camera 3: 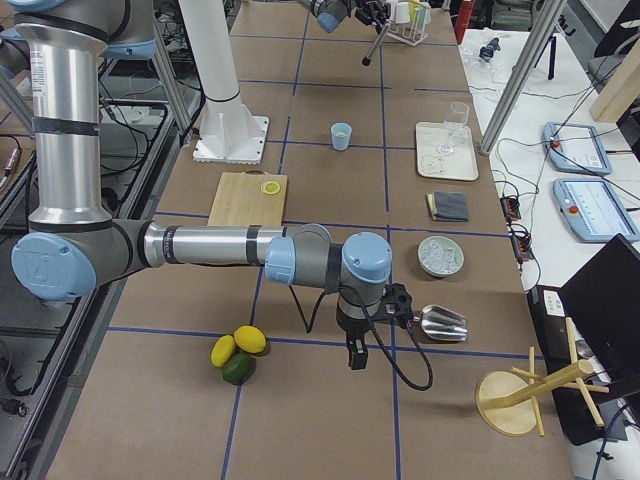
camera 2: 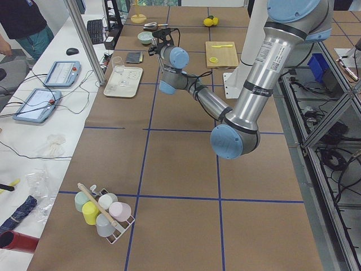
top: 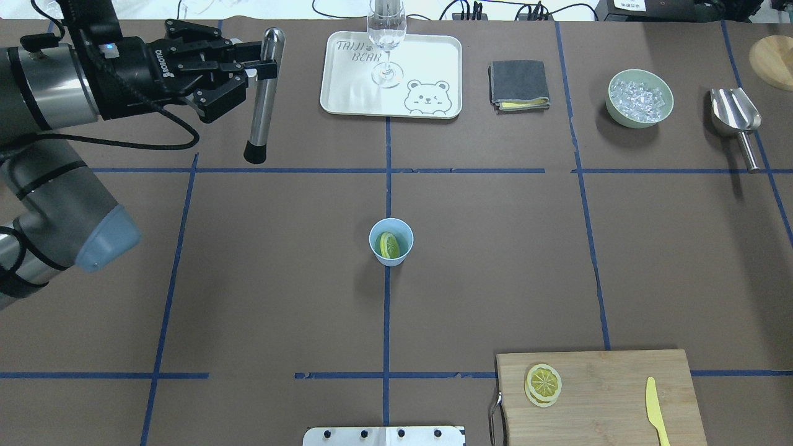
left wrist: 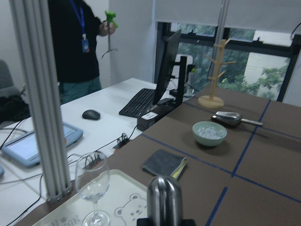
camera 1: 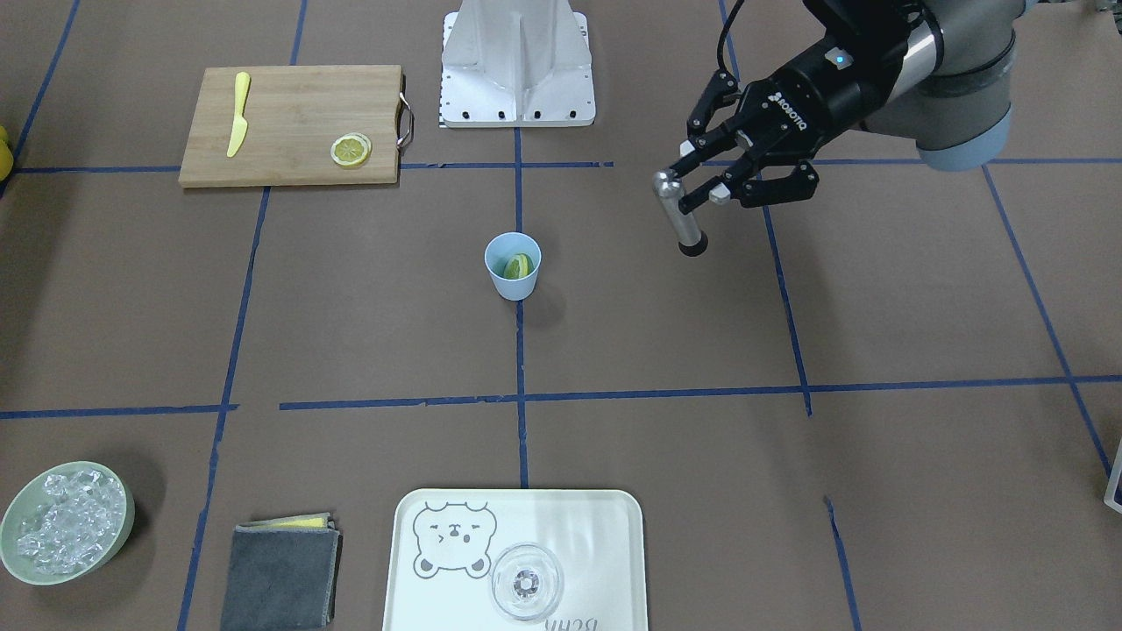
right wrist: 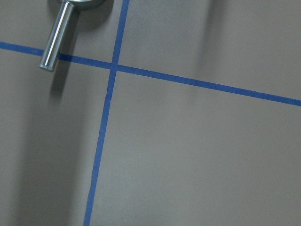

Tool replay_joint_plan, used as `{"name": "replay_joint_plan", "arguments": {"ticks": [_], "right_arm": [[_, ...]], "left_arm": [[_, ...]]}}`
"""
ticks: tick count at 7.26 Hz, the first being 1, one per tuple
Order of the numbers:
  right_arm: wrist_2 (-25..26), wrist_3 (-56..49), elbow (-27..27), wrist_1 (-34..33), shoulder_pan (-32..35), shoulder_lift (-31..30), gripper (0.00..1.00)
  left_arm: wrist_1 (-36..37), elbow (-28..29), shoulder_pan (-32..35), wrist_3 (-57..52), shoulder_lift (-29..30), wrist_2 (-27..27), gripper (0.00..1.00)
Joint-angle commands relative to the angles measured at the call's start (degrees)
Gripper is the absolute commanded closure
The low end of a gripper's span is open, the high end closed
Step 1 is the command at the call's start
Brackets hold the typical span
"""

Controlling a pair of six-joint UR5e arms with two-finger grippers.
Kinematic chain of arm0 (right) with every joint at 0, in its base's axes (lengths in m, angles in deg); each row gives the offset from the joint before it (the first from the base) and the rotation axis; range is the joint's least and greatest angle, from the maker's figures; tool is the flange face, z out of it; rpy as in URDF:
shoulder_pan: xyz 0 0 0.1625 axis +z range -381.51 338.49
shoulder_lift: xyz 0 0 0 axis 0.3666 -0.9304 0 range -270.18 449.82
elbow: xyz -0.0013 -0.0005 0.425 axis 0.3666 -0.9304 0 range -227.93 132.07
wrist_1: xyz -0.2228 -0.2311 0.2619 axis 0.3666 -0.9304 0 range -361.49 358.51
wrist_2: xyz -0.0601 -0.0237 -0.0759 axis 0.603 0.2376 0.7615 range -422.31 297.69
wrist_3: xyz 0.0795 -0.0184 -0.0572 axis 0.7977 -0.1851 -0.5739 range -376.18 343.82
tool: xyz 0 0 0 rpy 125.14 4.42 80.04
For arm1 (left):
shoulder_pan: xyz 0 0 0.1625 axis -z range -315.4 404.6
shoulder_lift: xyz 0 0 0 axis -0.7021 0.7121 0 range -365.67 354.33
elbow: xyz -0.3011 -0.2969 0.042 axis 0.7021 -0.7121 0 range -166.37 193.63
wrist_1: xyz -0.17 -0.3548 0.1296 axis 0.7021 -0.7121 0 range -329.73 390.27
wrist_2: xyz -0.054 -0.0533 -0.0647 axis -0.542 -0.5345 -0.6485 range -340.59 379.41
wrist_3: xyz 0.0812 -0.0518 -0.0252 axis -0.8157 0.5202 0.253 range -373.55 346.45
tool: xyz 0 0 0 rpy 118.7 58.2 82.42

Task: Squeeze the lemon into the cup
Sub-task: 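Lift the muddler upright and carry it over the blue cup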

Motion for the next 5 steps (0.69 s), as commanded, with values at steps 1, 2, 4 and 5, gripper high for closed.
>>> {"name": "replay_joint_plan", "arguments": {"ticks": [1, 2, 4, 5], "right_arm": [[0.03, -0.02, -0.1, -0.03, 0.84, -0.13, 0.0], [0.03, 0.07, -0.1, -0.03, 1.45, -0.48, 0.0], [0.03, -0.02, -0.27, -0.03, 2.68, -0.92, 0.0], [0.03, -0.02, -0.27, -0.03, 2.95, -1.09, 0.0]], "left_arm": [[-10.94, 4.34, -9.96, -0.71, 3.16, 14.24, 1.0], [-13.14, 7.32, -19.08, -4.89, 5.87, 24.88, 1.0], [-14.13, 12.16, -23.82, -8.54, 9.23, 31.13, 1.0], [-14.05, 13.66, -24.97, -8.8, 9.5, 32.53, 1.0]]}}
